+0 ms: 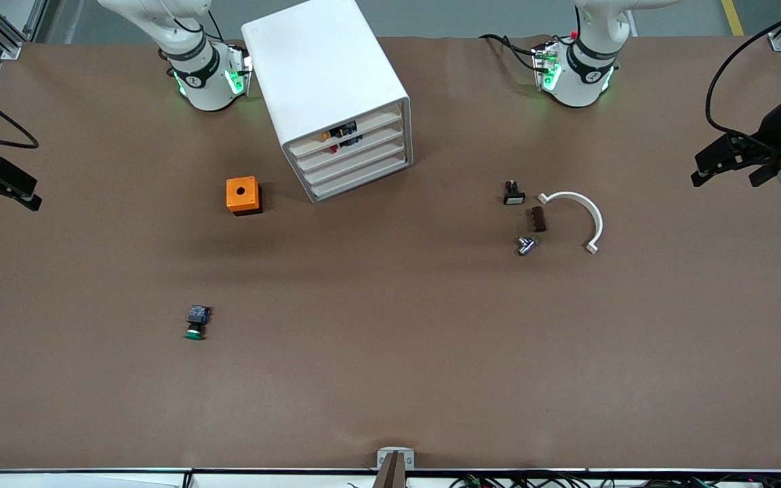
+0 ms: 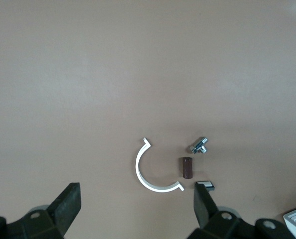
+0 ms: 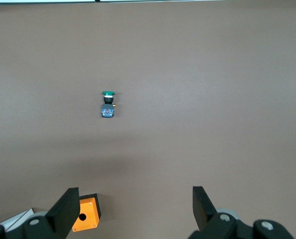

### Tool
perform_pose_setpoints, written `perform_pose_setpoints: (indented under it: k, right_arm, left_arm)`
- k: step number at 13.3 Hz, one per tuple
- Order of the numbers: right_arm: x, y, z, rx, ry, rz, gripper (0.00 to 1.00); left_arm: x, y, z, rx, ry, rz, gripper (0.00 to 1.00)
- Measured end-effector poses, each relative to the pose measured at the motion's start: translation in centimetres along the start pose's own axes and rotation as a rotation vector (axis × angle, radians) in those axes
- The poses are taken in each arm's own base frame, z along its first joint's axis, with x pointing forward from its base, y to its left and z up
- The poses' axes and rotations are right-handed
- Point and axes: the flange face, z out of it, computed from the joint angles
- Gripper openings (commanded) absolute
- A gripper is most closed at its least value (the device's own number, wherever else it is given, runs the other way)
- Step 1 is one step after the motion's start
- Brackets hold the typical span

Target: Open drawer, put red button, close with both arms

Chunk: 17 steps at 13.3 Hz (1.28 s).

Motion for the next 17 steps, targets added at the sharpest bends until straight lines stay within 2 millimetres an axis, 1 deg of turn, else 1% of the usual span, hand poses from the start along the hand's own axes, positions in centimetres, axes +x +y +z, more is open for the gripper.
perform_pose_setpoints:
  k: [2, 4, 8, 14, 17]
  right_arm:
    - [0.0, 0.0, 0.0, 0.0, 0.0, 0.0, 1.0]
    - [0.0, 0.0, 0.0, 0.0, 0.0, 0.0, 1.0]
    - [0.0, 0.0, 0.0, 0.0, 0.0, 0.0, 1.0]
    - [0.0, 0.0, 0.0, 0.0, 0.0, 0.0, 1.0]
    - [0.0, 0.0, 0.0, 0.0, 0.0, 0.0, 1.0]
  left_arm:
    - [-0.03, 0.22, -0.78, 0.0, 0.003, 0.004, 1.0]
    - [-0.26, 0.52, -1.14, 0.0, -0.014, 0.005, 1.0]
    - [-0.59, 0.7, -0.83, 0.001, -0.051, 0.007, 1.0]
    - [-0.44, 0.74, -1.36, 0.0, -0.04, 0.007, 1.0]
    - [-0.27, 0.73, -1.22, 0.0, -0.047, 0.007, 1.0]
